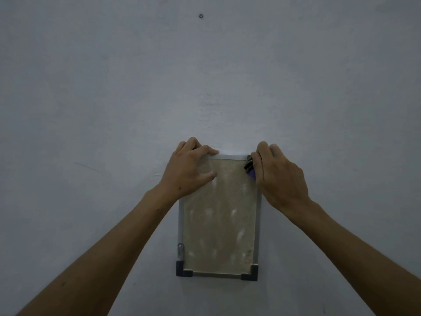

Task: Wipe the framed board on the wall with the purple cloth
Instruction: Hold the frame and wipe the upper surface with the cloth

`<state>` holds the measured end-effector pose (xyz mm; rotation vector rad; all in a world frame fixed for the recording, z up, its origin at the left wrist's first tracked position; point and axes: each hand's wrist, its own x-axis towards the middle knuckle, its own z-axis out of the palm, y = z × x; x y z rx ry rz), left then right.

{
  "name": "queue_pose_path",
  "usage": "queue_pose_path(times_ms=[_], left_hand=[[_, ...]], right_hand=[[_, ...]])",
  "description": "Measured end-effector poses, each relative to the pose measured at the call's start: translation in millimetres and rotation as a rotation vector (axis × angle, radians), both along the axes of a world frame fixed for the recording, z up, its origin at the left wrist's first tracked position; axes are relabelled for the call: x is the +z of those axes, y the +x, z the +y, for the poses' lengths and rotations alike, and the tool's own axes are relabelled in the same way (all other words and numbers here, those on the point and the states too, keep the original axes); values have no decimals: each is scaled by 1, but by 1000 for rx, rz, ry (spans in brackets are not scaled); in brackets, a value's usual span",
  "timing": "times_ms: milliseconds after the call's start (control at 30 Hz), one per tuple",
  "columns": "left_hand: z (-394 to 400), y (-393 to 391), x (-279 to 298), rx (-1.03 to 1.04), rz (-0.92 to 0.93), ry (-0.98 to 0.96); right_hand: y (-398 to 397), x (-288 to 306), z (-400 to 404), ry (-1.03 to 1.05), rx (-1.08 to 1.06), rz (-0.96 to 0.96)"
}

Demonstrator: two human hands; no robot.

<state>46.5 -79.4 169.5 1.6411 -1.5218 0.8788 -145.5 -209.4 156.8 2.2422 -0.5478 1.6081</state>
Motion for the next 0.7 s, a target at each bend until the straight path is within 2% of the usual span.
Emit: queue_pose_path(times_ms=[67, 200, 267, 400, 567, 700], left_hand=[[0, 1, 0, -1, -2, 1], [-1, 1, 1, -5, -2, -3], [-2, 1, 0, -9, 1, -7], [-2, 1, 0, -9, 6, -4], [-2, 2, 0, -4, -2, 0], [-2, 2, -1, -2, 2, -2]], right_hand=[[0, -4, 1, -26, 10, 50], [-9, -26, -7, -223, -53, 306], [-13, -21, -13, -287, -46, 326], [-15, -2, -16, -280, 8, 282], [-19, -17, -15, -276, 116, 508], [-22, 3, -13, -200, 157, 362]])
